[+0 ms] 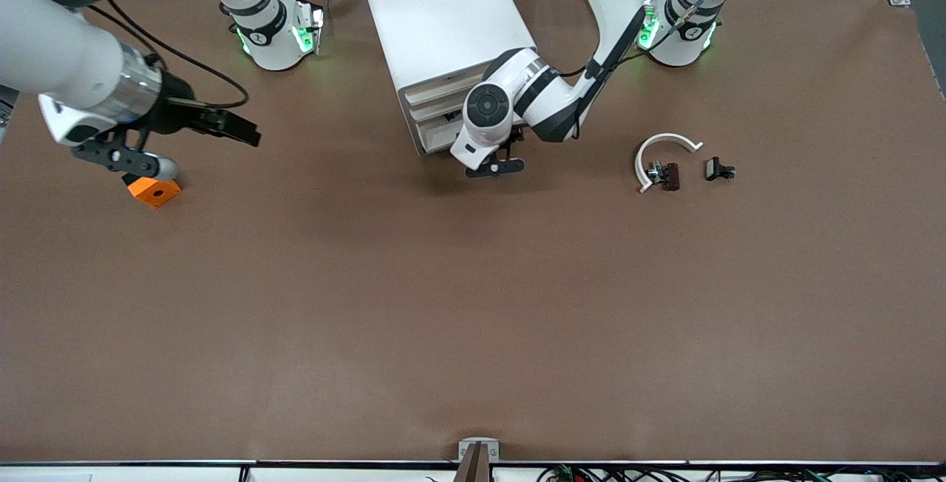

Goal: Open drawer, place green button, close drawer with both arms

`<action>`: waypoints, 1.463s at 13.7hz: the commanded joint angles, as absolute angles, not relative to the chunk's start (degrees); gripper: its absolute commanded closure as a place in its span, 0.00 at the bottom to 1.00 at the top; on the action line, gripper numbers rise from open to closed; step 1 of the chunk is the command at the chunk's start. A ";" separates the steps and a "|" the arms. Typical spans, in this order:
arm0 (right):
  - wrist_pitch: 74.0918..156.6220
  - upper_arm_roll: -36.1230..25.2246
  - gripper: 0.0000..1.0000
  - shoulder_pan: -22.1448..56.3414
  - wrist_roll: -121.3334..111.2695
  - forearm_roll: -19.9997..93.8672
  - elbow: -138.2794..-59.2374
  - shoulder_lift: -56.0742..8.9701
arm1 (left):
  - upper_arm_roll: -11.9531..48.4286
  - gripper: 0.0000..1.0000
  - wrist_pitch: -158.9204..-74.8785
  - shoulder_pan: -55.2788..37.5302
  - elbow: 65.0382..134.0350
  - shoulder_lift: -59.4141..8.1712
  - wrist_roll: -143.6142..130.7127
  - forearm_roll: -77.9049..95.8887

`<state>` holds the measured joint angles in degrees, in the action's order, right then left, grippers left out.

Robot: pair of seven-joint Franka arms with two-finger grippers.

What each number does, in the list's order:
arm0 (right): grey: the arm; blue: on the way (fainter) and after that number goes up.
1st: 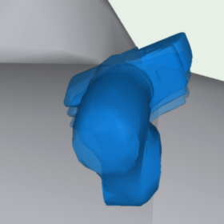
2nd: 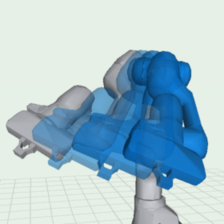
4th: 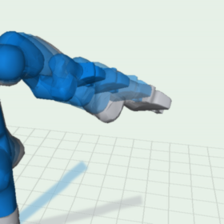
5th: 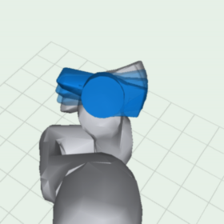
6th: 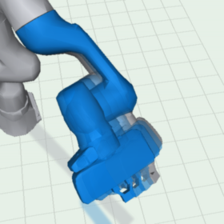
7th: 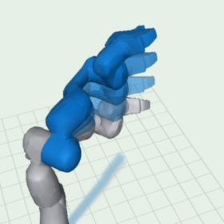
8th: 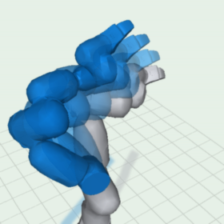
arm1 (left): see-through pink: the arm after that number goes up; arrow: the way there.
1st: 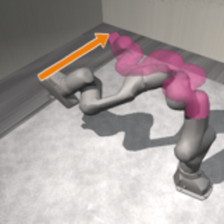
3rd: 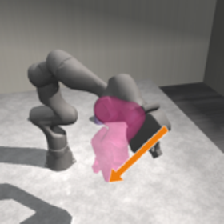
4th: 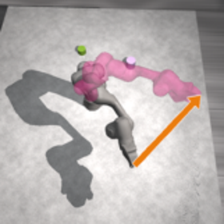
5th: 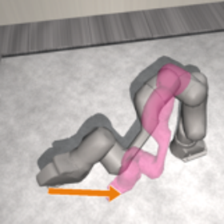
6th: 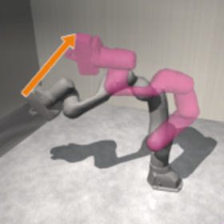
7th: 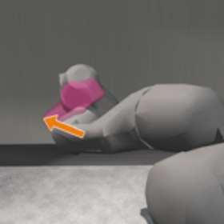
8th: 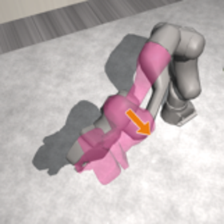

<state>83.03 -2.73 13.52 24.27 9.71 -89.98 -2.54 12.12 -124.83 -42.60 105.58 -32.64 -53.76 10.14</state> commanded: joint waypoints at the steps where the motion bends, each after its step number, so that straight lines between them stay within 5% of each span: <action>1: 83.67 -1.58 0.00 9.86 14.71 6.34 -92.99 0.87 | 14.06 0.00 -123.84 -42.45 106.00 -32.25 -55.19 10.02; 8: 85.17 -1.49 0.00 2.29 3.69 3.43 -94.66 2.72 | 15.03 0.00 -123.84 -40.79 105.30 -32.26 -57.75 9.93; 14: 85.08 -1.50 0.00 -1.41 -0.35 0.81 -93.09 3.96 | 14.41 0.00 -123.22 -23.58 97.57 -31.20 -57.30 3.21; 20: 82.54 -1.49 0.00 -1.49 0.35 -0.35 -88.42 3.52 | 14.41 0.00 -120.25 -9.51 96.77 -24.80 -55.99 -6.04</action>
